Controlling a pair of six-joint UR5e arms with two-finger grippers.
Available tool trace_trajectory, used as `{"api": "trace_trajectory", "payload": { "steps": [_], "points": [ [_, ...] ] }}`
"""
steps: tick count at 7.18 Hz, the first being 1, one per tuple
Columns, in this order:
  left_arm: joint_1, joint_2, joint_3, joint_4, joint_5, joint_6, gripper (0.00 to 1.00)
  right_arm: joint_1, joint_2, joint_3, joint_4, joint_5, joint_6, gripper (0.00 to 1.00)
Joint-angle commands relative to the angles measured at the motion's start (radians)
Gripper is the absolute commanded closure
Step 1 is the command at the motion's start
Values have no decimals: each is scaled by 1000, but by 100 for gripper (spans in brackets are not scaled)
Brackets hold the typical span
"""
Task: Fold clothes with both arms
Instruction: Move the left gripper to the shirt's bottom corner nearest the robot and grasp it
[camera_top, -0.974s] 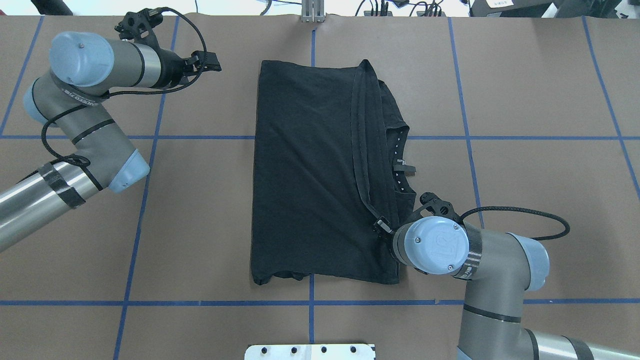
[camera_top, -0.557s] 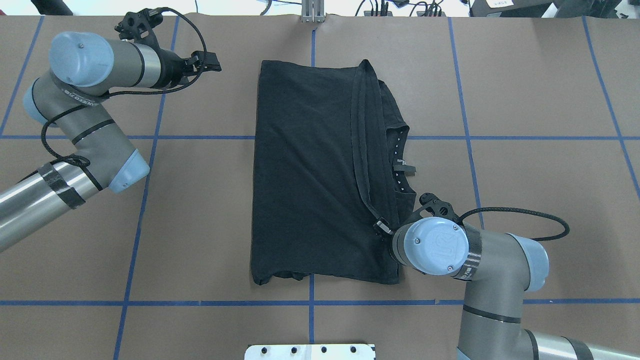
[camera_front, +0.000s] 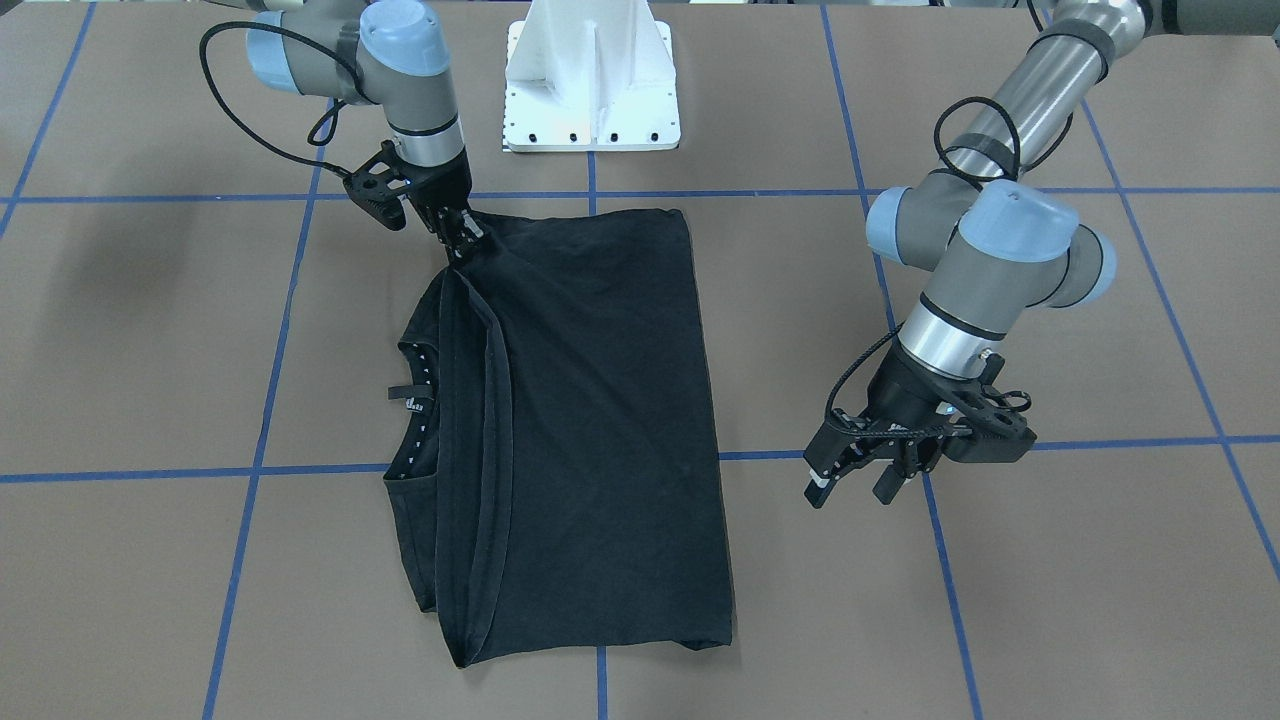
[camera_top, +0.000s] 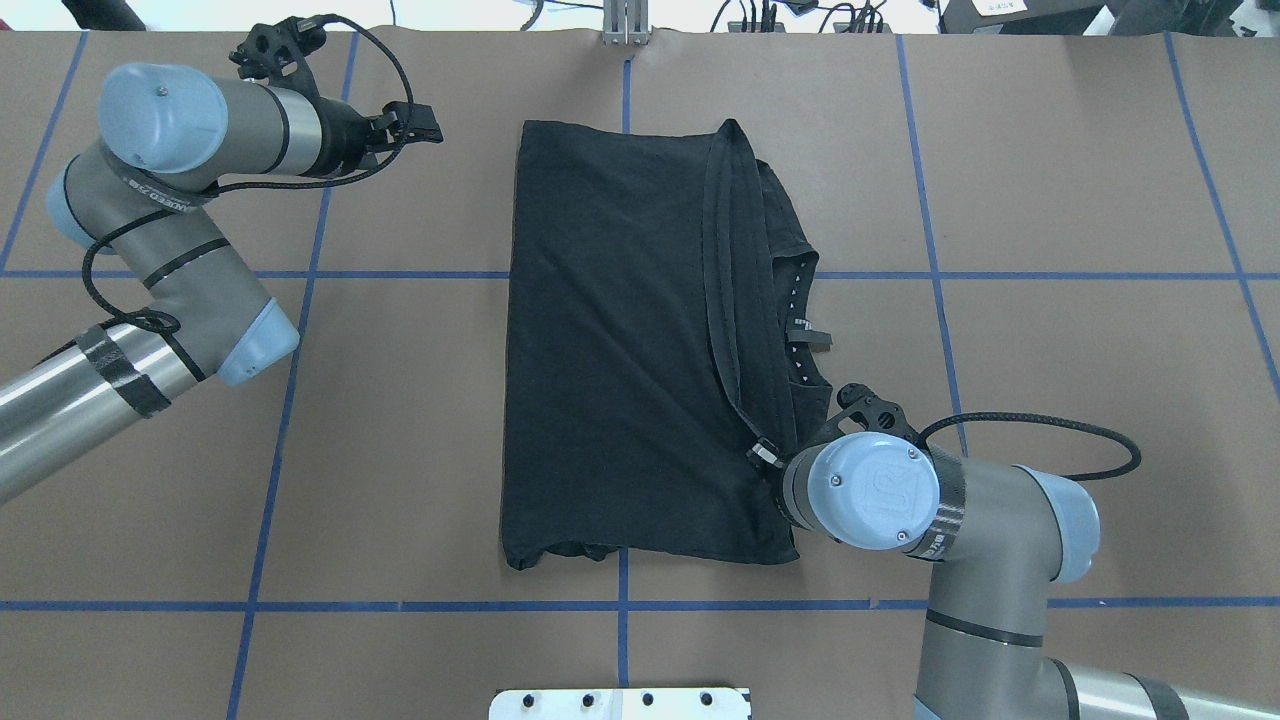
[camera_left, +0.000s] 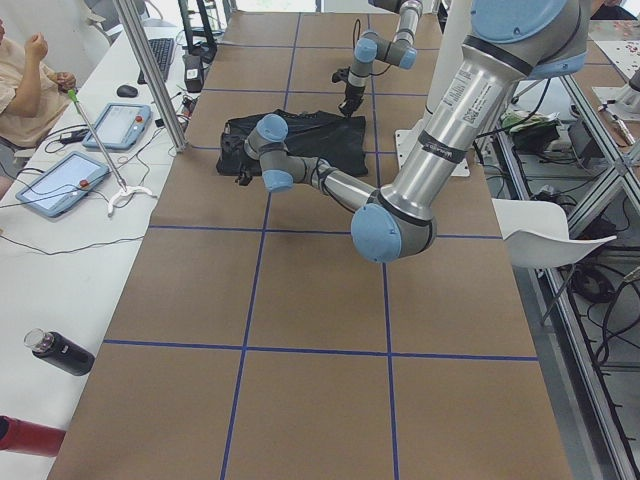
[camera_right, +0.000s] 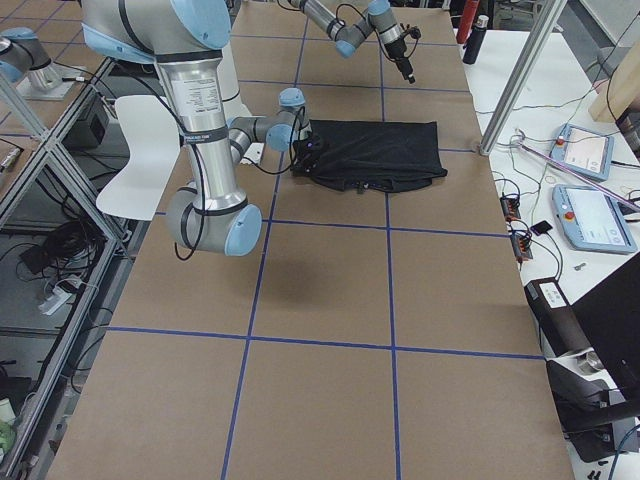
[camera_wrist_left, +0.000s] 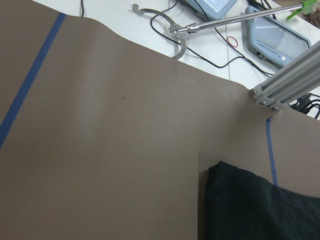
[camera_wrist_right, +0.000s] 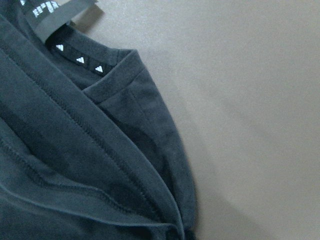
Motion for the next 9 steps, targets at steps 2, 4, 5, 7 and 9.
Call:
{"api": "trace_trajectory", "payload": {
  "steps": [2, 4, 5, 7, 9],
  "points": [
    [11, 50, -121, -3, -22, -126, 0, 3, -10, 35, -5, 8, -2, 100],
    [108, 244, -409, -5, -33, -300, 0, 4, -36, 76, -9, 11, -2, 100],
    [159, 274, -462, -5, -33, -374, 0, 4, -54, 96, -9, 11, -3, 100],
    [303, 328, -510, -12, 32, -479, 1, 3, -54, 91, -9, 11, -3, 100],
    [392, 329, -507, -12, 70, -532, 3, 3, -53, 90, -9, 11, -3, 100]
  ]
}}
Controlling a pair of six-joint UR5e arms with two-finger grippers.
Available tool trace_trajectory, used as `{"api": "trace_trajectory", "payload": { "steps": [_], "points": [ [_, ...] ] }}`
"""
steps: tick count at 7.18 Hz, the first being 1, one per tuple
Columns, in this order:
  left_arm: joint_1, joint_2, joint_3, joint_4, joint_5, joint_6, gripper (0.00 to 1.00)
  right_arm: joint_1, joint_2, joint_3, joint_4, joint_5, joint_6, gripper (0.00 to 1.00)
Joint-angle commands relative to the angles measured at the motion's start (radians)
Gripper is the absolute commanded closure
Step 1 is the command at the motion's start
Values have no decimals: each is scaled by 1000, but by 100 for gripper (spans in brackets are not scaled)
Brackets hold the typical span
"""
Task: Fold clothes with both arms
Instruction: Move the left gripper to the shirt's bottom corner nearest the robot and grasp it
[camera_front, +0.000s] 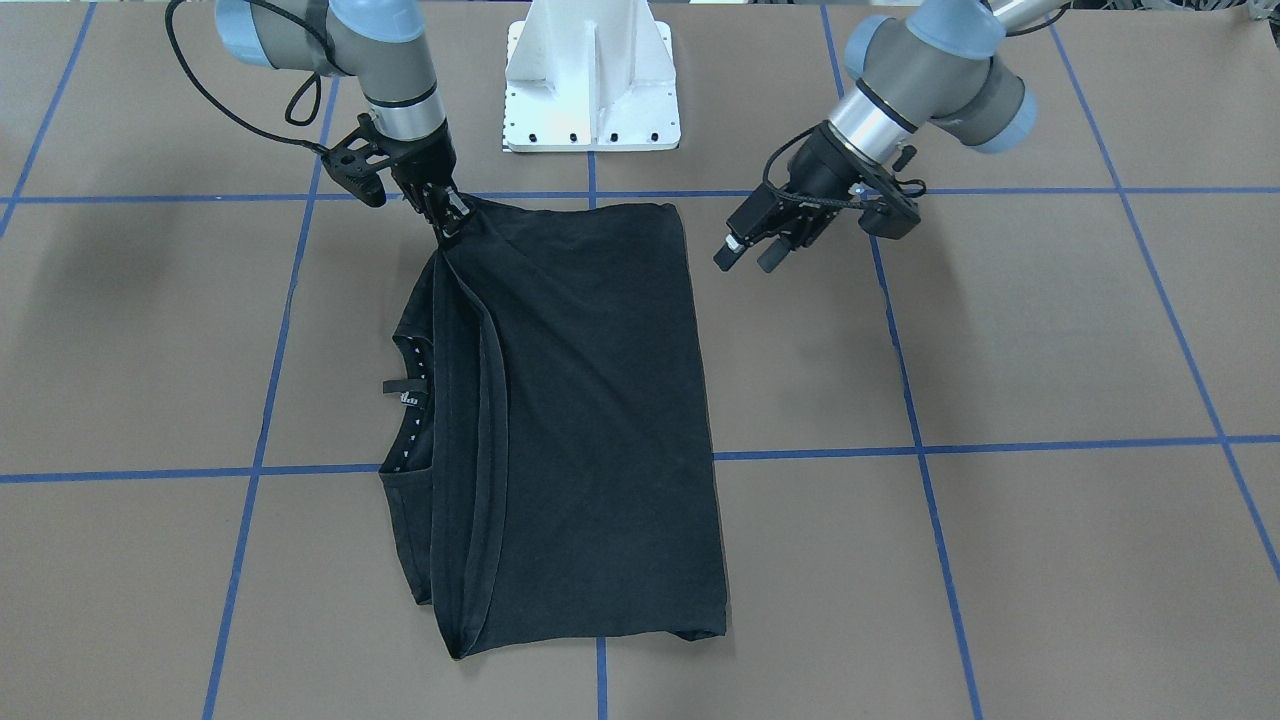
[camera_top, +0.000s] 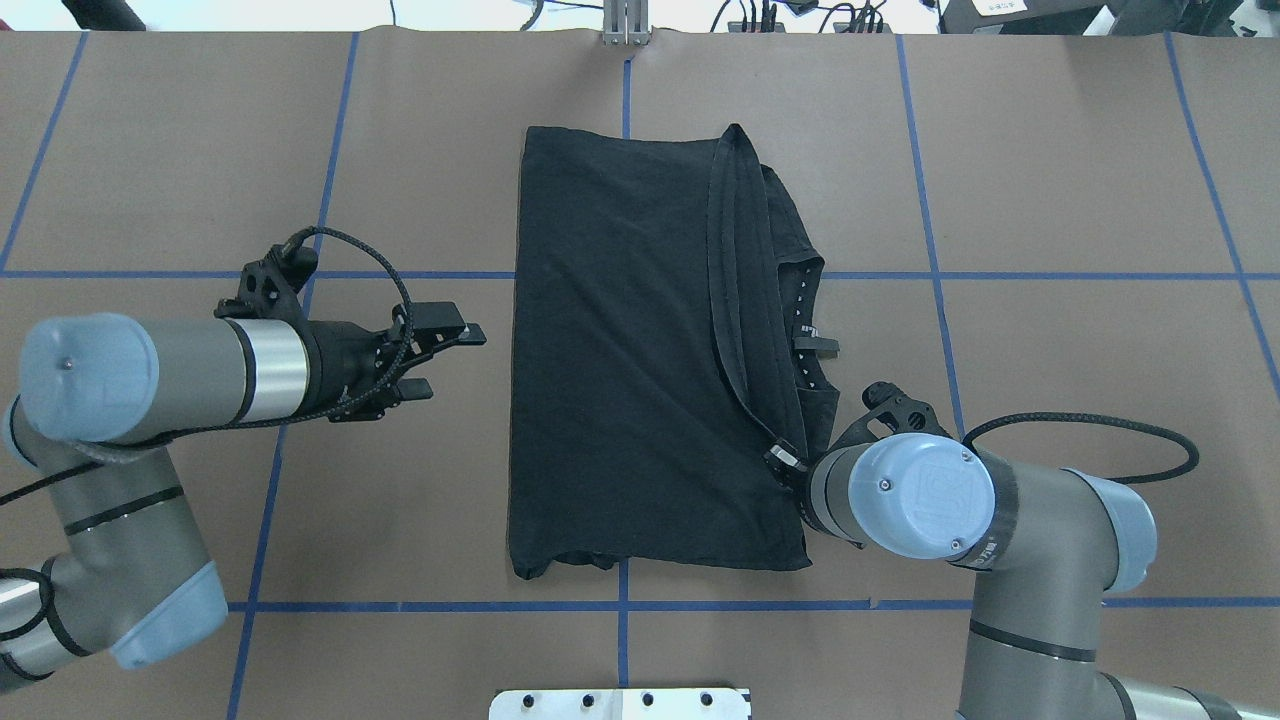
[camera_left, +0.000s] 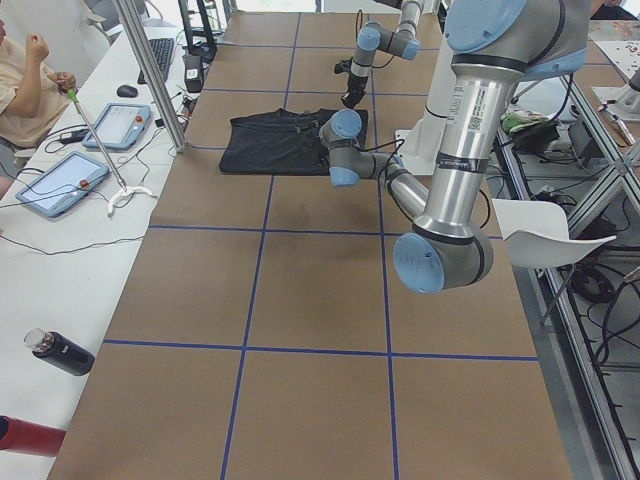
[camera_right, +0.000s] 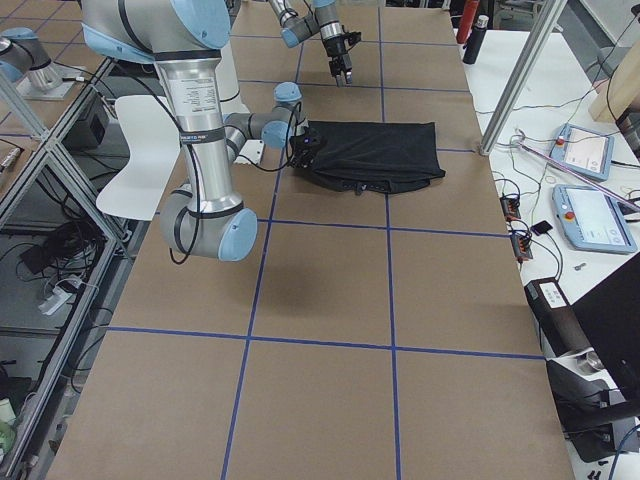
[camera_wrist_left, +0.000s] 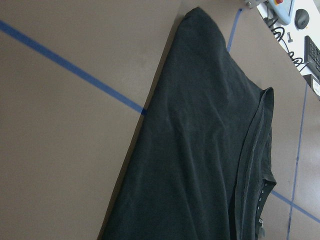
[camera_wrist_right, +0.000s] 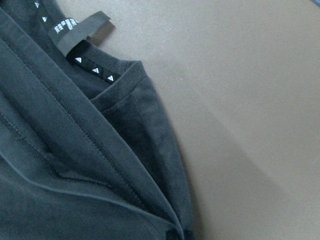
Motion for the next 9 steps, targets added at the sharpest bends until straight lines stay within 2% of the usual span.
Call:
{"api": "trace_trajectory", "payload": {
  "steps": [1, 2, 4, 6, 7, 9],
  "points": [
    [130, 11, -9, 5, 106, 12, 0, 0, 2, -1, 0, 0, -2, 100],
    [236, 46, -14, -7, 257, -46, 0, -2, 2, -2, 0, 0, 0, 100],
    [322, 36, 20, 37, 285, -68, 0, -3, 2, -2, 0, -2, 0, 100],
    [344, 4, 57, 46, 300, -99, 1, -3, 2, -4, 0, -2, 0, 100],
    [344, -4, 62, 48, 300, -99, 11, -3, 1, -4, 0, -2, 0, 100],
    [344, -6, 62, 48, 300, -114, 42, -2, 1, -2, 0, -2, 0, 100]
  ]
}}
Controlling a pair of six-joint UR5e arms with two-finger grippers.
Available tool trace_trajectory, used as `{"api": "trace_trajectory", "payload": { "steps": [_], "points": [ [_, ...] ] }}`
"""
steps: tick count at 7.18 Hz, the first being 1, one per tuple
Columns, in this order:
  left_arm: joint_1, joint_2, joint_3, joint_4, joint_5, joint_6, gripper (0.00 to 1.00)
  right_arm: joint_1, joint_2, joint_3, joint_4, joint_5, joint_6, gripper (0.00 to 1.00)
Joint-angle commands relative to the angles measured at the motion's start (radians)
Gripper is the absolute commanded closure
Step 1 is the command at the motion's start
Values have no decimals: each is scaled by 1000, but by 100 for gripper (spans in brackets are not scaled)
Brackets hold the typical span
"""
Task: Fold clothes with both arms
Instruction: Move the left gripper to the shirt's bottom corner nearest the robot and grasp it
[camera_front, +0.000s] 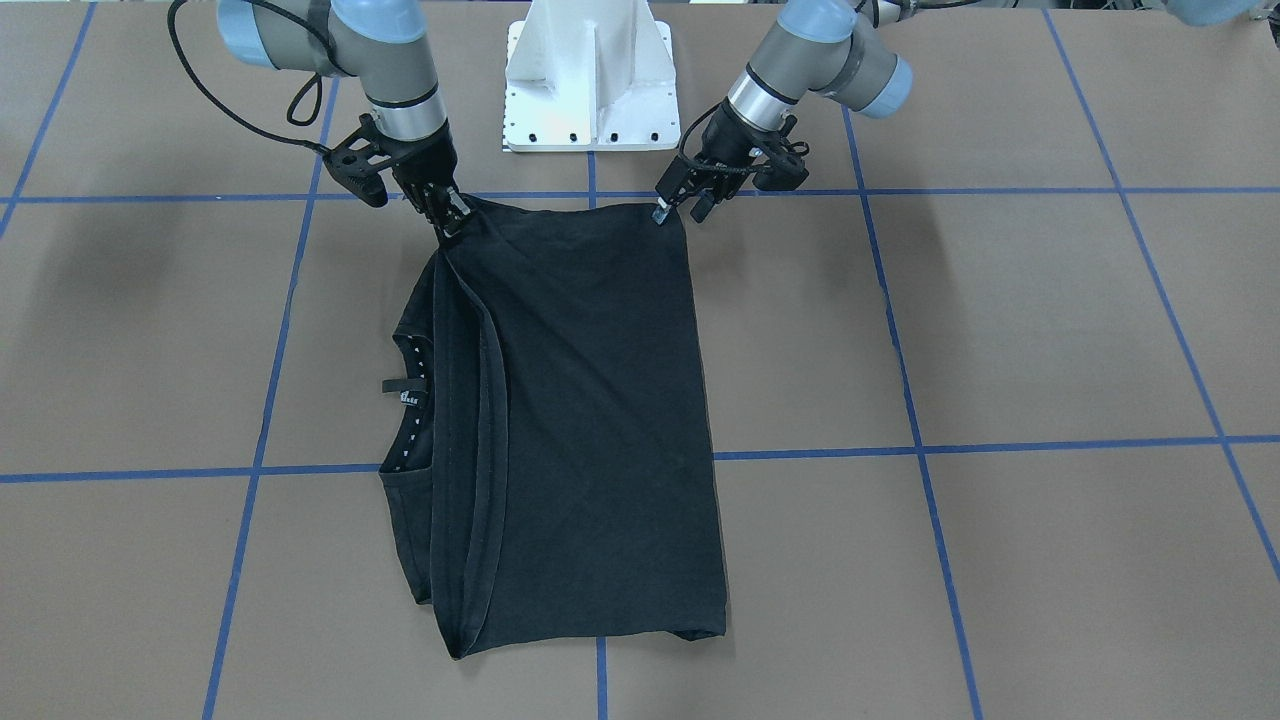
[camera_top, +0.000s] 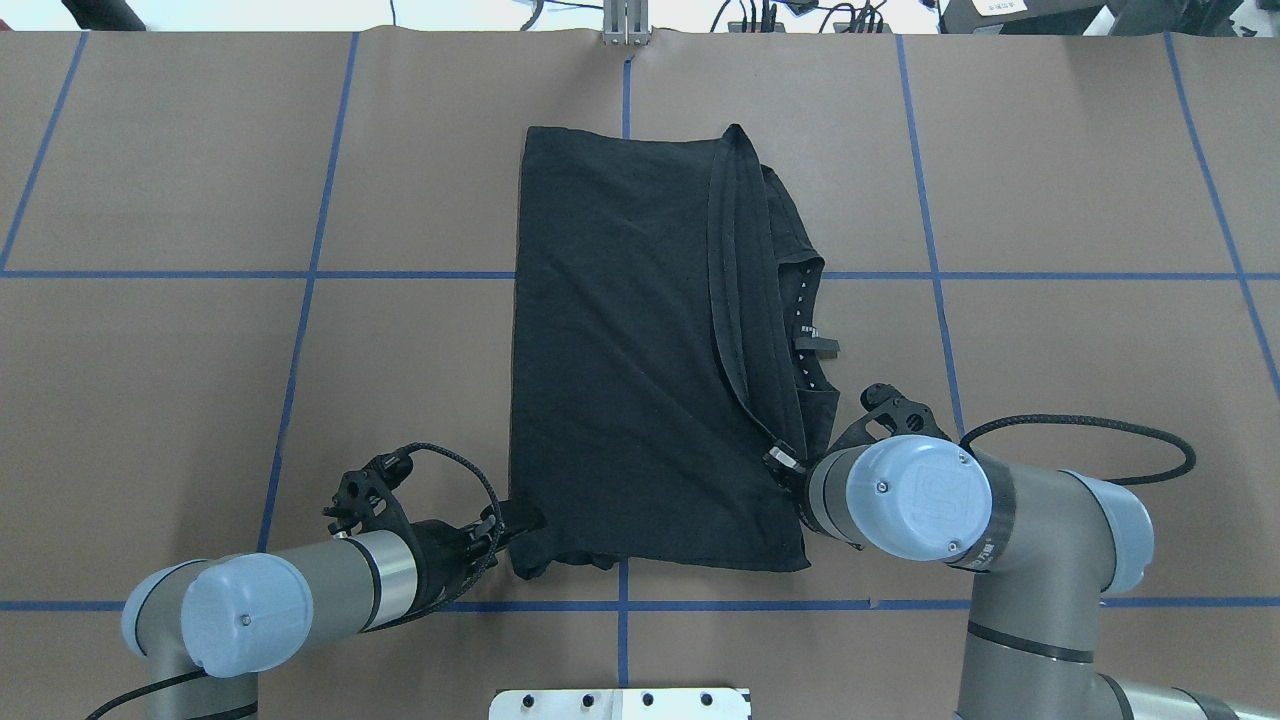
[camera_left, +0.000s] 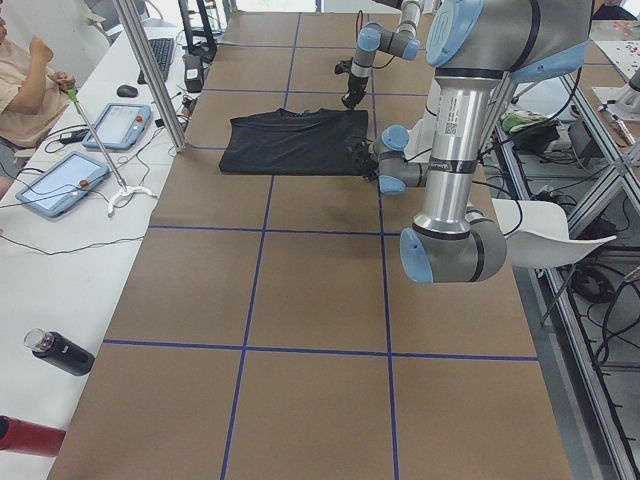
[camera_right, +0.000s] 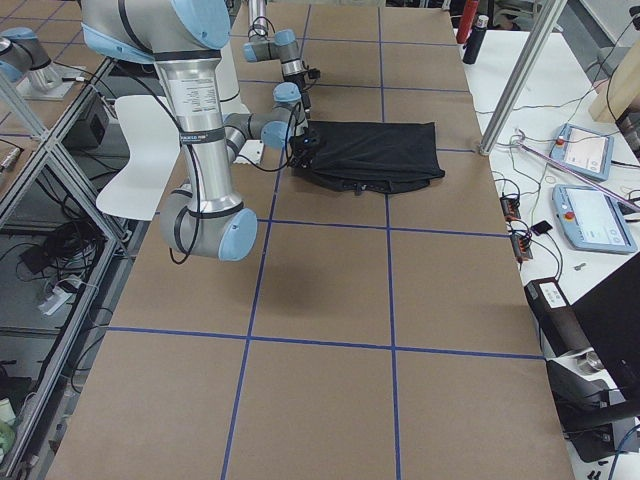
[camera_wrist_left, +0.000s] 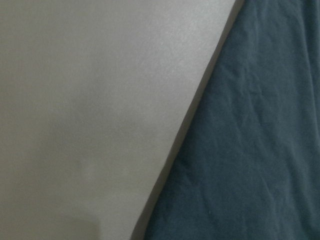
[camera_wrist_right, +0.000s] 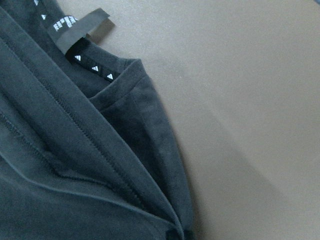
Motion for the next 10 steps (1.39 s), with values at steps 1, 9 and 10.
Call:
{"api": "trace_trajectory", "payload": {
  "steps": [1, 9, 10],
  "points": [
    [1, -2, 4, 1, 0, -12, 43, 1, 1, 1, 0, 0, 0, 100],
    [3, 1, 1, 2, -1, -42, 61, 0, 4, 1, 0, 0, 0, 100],
    [4, 1, 1, 2, -1, -45, 70, 0, 6, 2, 0, 0, 0, 100]
  ]
}}
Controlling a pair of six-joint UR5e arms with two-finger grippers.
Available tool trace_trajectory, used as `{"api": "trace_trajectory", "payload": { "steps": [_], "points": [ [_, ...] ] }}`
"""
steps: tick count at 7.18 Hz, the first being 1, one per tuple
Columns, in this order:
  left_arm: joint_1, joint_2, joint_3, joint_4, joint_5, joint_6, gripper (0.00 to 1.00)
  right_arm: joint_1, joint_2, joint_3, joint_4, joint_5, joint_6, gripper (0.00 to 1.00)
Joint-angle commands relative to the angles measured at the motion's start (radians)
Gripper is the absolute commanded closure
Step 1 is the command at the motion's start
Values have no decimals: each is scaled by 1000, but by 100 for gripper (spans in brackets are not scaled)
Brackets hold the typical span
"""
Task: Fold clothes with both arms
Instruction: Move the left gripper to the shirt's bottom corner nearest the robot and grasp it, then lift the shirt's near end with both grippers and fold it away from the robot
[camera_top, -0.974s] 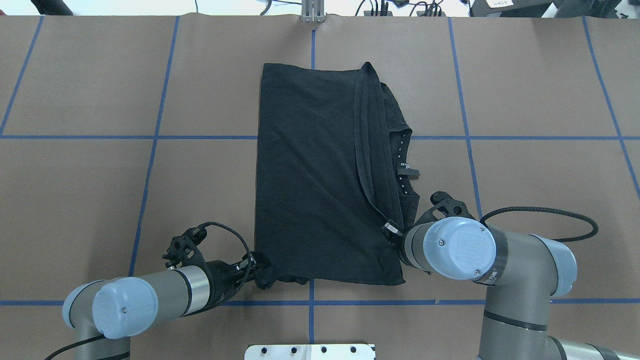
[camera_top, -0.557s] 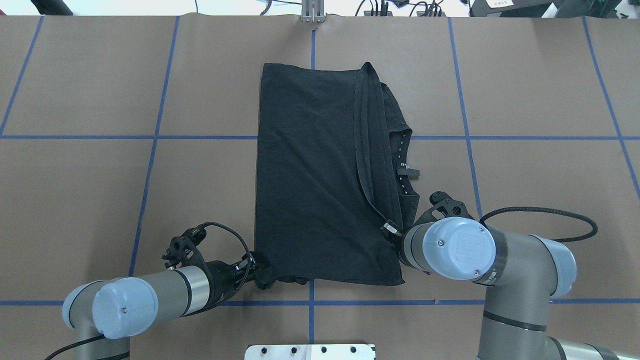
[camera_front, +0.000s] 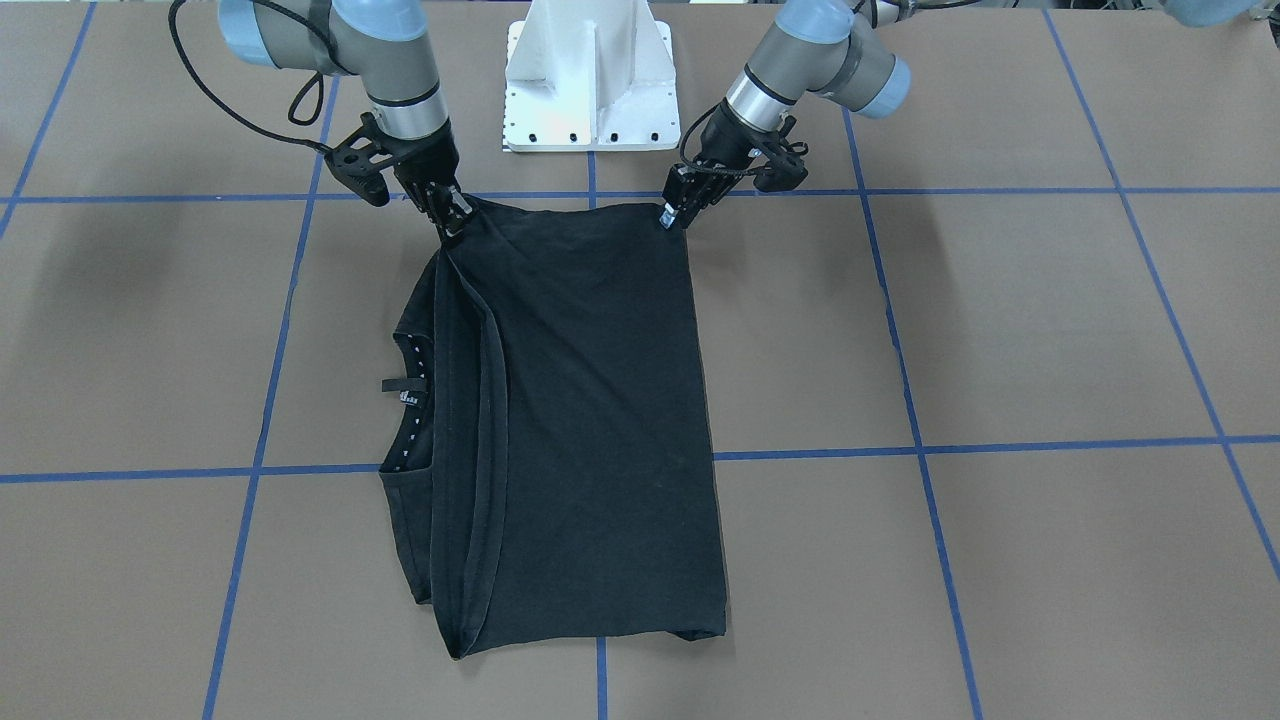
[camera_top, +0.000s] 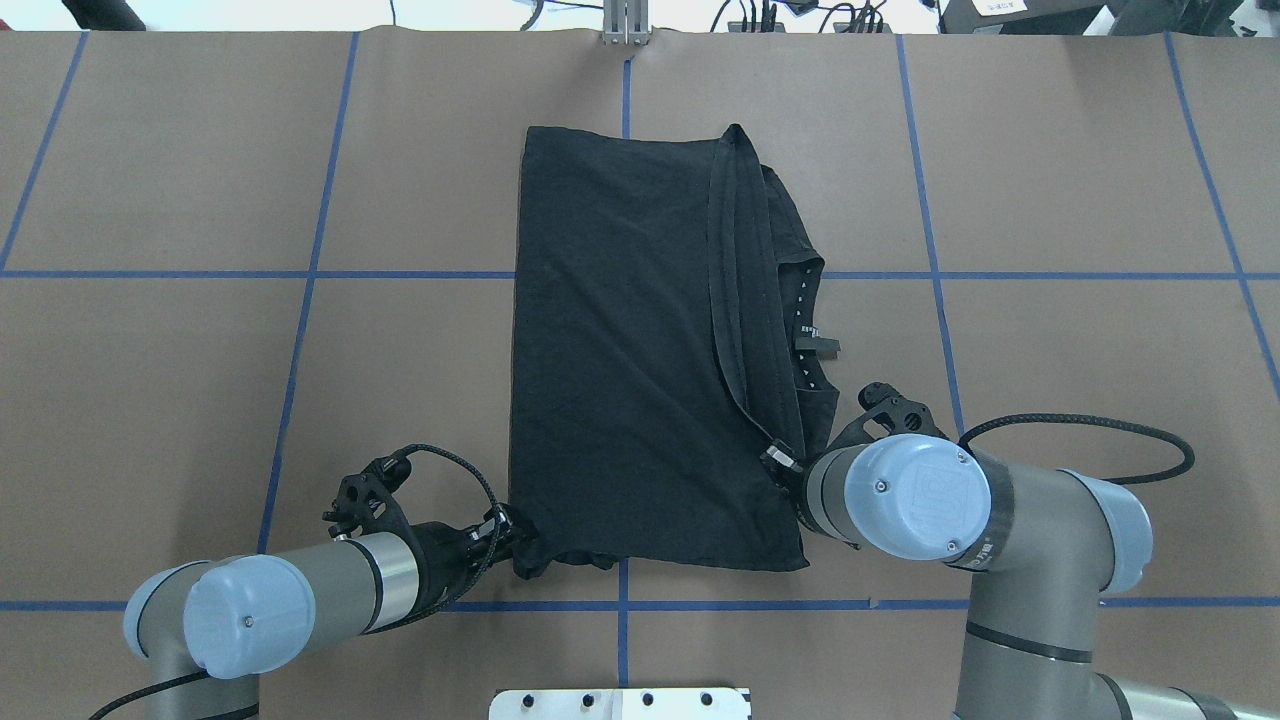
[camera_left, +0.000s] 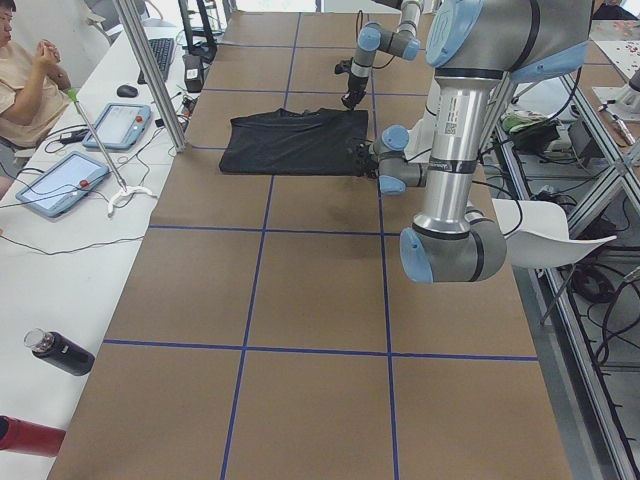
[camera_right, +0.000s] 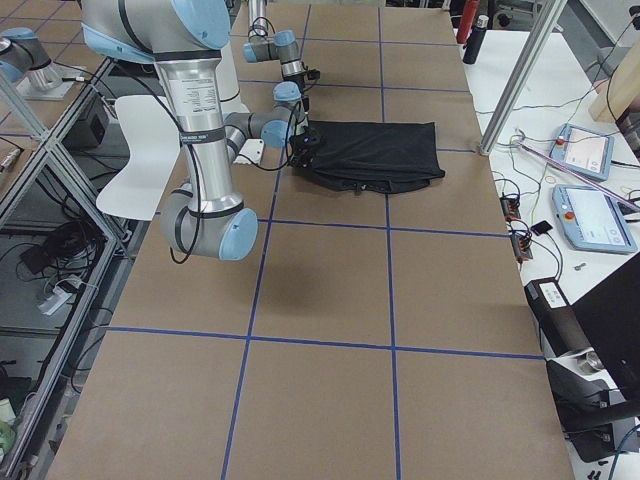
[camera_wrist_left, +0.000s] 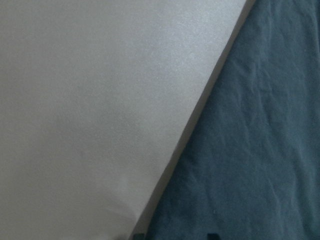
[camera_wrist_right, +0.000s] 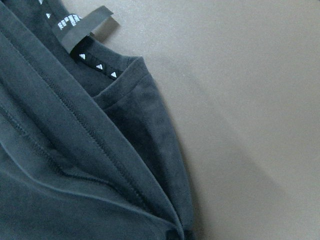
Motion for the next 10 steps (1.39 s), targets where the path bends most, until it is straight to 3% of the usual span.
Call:
{"api": "trace_trajectory", "payload": {
  "steps": [1, 2, 5, 6, 8, 10],
  "points": [
    [3, 0, -11, 0, -3, -30, 91, 0, 1, -1, 0, 0, 0, 100],
    [3, 2, -15, 0, -6, -30, 100, 0, 1, 1, 0, 0, 0, 100],
    [-2, 33, -75, 18, -93, -25, 100, 3, -7, 16, 0, 2, 0, 100],
    [-5, 96, -144, 9, -162, -18, 100, 6, -31, 47, 0, 9, 0, 100],
    [-5, 99, -204, 12, -190, -18, 100, 6, -77, 158, 0, 58, 1, 100],
    [-55, 71, -212, 17, -190, -3, 100, 116, -57, 157, 6, 156, -6, 100]
  ]
}}
